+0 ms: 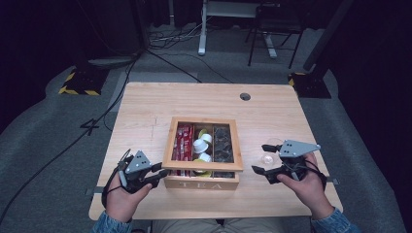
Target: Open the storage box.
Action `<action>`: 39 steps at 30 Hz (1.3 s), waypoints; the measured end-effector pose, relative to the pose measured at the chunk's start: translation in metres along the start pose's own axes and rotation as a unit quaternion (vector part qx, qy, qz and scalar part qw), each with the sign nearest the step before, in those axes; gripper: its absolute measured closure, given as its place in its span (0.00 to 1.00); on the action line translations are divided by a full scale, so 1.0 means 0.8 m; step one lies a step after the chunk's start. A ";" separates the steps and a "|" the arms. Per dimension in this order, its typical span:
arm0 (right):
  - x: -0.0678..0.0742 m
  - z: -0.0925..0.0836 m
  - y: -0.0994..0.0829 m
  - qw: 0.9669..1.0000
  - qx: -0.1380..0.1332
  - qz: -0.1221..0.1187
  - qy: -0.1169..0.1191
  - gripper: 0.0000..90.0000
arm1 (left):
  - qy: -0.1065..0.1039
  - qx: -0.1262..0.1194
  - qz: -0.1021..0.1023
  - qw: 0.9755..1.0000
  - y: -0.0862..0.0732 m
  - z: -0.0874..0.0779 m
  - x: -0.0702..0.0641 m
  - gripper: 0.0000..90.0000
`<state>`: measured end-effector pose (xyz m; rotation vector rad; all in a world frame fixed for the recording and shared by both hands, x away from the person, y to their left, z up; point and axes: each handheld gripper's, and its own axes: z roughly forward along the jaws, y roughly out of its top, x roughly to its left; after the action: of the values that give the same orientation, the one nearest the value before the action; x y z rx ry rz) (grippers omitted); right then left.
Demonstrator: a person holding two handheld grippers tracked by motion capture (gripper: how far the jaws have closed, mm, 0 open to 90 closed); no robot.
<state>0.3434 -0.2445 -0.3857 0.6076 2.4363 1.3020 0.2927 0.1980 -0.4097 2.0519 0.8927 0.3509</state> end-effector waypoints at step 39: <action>0.047 0.041 0.044 0.987 0.004 -0.160 -0.002 0.50 | 0.009 -0.022 -0.022 0.999 -0.003 0.005 0.008 0.56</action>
<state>0.3343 -0.1847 -0.3763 0.2053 2.4101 1.1572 0.2984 0.2013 -0.4140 1.9885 0.9325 0.3631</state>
